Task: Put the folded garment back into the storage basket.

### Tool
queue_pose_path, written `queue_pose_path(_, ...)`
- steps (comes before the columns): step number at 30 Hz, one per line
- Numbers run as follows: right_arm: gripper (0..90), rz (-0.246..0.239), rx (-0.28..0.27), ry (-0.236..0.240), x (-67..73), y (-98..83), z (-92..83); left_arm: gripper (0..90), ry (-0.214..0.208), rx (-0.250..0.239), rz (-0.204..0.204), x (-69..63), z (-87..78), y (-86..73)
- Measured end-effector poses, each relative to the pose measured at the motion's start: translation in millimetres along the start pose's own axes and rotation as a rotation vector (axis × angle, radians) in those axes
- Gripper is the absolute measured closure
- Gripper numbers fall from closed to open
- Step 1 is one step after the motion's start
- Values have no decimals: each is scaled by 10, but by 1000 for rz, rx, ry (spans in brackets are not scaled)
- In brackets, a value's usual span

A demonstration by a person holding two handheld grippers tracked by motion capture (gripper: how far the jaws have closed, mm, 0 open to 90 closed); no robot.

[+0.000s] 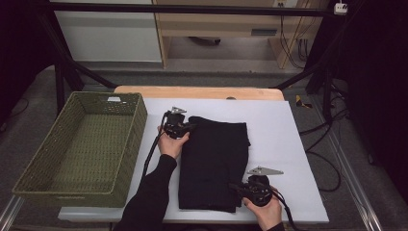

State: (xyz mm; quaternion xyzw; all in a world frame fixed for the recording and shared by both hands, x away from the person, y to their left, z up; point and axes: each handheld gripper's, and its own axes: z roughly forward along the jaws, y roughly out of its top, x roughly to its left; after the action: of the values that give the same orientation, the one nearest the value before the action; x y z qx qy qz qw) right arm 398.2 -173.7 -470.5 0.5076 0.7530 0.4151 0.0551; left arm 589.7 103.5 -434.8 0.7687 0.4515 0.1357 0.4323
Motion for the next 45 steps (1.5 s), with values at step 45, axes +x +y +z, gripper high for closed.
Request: queue_pose_path(45, 734, -37, -59, 22, 60, 75, -141, 769, -79, -124, 116, -463, -500, 400)
